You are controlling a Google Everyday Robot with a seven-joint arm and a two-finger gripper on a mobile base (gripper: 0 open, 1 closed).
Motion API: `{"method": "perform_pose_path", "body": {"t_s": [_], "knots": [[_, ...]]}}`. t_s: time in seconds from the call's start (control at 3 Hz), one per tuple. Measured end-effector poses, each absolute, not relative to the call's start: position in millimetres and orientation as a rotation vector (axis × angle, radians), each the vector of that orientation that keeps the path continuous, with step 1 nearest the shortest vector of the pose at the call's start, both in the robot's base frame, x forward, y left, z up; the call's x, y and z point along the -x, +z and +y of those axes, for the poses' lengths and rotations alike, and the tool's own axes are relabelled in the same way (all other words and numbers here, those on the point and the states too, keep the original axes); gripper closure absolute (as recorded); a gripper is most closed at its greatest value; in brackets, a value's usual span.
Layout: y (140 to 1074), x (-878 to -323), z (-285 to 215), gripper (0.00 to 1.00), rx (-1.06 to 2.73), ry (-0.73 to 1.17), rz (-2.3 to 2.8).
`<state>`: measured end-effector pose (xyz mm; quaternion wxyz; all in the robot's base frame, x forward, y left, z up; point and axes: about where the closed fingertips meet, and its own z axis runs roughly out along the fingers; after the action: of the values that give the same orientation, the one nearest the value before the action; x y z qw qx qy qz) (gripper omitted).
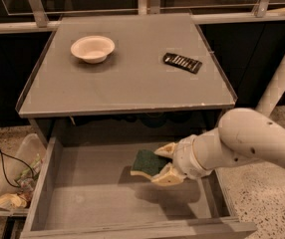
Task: Place sponge into top drawer
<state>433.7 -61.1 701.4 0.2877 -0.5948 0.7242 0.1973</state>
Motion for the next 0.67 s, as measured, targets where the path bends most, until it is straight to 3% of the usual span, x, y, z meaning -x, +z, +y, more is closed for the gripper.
{"method": "perform_pose_path", "body": {"t_s": [0.67], "knots": [[646.1, -466.0, -42.0, 1.00, 1.471, 0.487, 1.938]]}}
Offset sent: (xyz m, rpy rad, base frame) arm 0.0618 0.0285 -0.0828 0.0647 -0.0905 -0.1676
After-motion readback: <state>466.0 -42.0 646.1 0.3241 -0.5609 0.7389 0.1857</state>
